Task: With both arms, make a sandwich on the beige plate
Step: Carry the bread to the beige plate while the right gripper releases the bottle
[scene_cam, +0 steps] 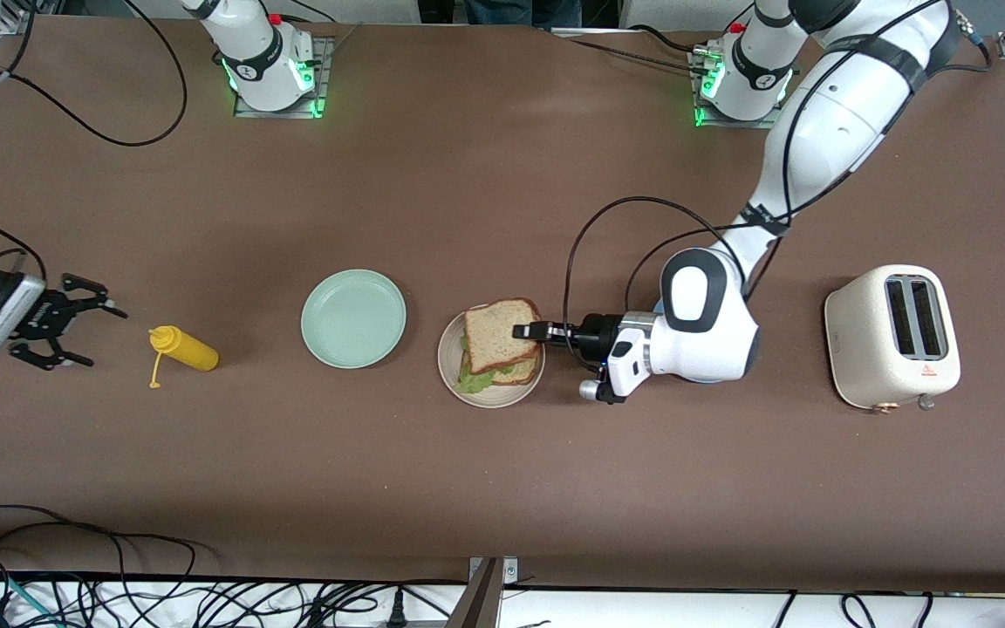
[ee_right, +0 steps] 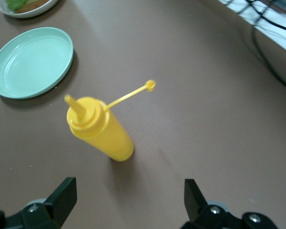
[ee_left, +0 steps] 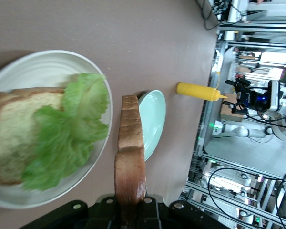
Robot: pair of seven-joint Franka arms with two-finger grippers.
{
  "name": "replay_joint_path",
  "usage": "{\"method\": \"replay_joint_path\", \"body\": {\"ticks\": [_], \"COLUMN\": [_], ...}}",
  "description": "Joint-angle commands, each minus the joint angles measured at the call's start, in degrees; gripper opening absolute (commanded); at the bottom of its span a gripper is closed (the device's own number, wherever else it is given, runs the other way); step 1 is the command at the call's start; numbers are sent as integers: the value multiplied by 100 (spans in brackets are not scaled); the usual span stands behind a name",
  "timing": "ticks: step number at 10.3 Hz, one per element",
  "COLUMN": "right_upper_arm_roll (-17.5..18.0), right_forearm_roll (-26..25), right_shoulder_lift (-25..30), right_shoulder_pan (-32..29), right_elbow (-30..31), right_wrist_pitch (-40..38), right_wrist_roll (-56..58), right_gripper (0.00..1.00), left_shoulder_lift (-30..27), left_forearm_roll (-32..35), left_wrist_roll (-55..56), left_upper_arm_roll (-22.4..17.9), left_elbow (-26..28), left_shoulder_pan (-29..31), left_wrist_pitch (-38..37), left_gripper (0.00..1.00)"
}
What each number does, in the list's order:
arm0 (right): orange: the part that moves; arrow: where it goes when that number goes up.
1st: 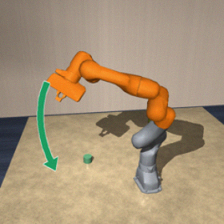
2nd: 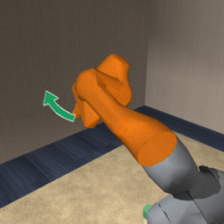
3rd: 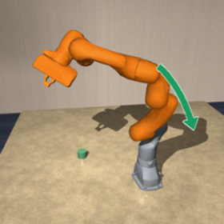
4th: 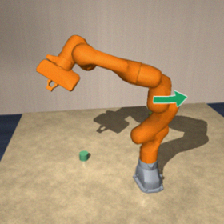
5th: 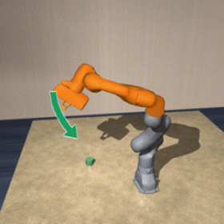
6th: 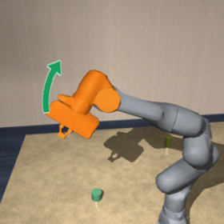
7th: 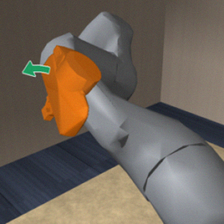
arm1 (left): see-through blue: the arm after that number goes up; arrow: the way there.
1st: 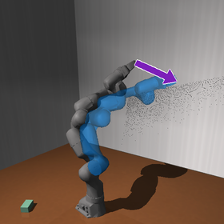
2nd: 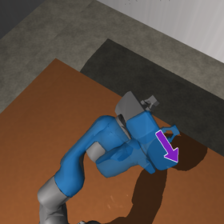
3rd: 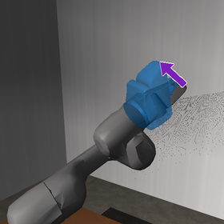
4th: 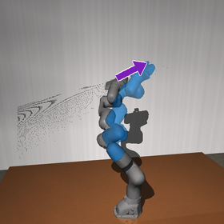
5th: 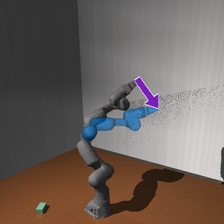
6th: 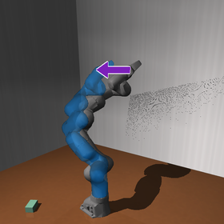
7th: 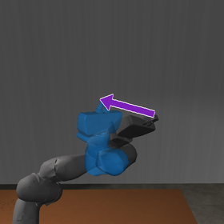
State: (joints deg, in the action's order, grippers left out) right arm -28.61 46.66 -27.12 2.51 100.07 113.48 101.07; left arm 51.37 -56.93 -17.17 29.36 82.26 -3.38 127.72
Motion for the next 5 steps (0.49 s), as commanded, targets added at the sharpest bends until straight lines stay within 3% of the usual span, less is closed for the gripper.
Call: {"method": "replay_joint_path", "body": {"ticks": [1,2,3,4,5], "right_upper_arm_roll": [406,522,654,864,1101], "right_forearm_roll": [-900,-1322,-1648,-2034,-2525], "right_shoulder_lift": [486,654,812,979,1128], "right_shoulder_pan": [-76,-76,-84,-154,-233], "right_elbow": [-127,-137,-145,-154,-163], "right_wrist_pitch": [7,7,7,7,7], "right_wrist_roll": [-1505,-2233,-2884,-3465,-4184], "right_gripper": [100,100,100,100,100], "left_shoulder_lift": [311,399,487,523,514], "left_forearm_roll": [-433,-442,-433,-433,-407], "left_wrist_roll": [-794,-1084,-1296,-1429,-1465], "left_upper_arm_roll": [-44,-53,-53,-53,-53], "left_elbow": [-228,-254,-298,-307,-307], "left_shoulder_pan": [-190,-207,-207,-207,-181], "left_wrist_pitch": [279,375,481,491,482], "left_gripper": [0,0,21,79,100]}}
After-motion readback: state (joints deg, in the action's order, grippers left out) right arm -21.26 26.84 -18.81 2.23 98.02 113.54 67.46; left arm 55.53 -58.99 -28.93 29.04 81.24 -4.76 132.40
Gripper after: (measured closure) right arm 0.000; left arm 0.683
